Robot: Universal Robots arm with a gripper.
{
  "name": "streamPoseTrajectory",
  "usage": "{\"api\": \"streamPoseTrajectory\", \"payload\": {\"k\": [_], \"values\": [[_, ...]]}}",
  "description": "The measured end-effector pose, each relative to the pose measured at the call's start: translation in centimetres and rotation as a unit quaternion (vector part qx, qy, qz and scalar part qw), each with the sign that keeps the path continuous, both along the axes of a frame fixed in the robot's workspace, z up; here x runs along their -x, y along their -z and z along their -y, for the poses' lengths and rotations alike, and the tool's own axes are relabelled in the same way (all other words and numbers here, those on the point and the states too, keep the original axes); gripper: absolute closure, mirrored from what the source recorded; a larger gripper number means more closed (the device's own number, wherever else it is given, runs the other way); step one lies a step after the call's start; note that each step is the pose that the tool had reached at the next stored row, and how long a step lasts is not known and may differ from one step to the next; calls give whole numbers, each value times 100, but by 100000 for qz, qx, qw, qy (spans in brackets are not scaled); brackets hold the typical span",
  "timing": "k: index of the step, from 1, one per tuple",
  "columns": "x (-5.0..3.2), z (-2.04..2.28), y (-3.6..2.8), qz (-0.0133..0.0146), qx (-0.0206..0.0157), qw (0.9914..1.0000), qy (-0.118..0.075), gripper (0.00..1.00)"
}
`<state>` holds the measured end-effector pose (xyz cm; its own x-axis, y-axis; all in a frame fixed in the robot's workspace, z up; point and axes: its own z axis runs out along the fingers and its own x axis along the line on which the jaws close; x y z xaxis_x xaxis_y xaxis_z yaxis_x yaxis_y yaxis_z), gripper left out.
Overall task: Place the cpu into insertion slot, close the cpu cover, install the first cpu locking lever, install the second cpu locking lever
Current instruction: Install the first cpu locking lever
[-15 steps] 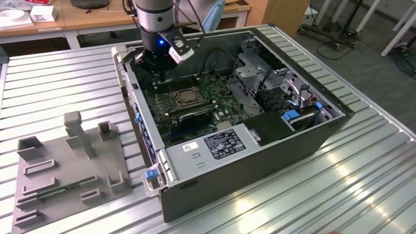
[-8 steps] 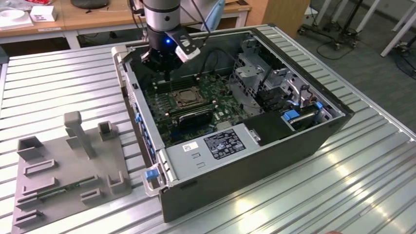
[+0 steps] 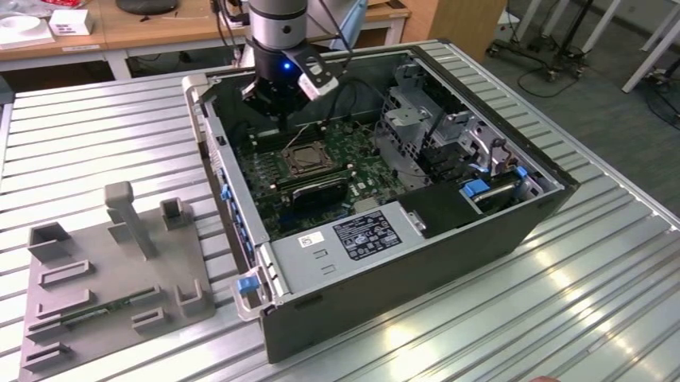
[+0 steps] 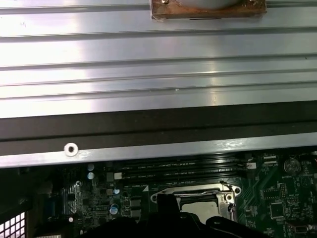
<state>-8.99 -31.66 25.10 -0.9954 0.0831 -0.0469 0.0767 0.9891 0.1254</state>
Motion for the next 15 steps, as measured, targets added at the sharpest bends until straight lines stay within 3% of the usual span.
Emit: {"api": "streamPoseTrajectory", "payload": {"k": [6, 12, 15], "values": [[-43, 3, 2, -58, -43, 100000, 8, 89], [-44, 60, 34, -56, -269, 100000, -1, 89], [-51, 66, 45, -60, -385, 99999, -2, 89]]}}
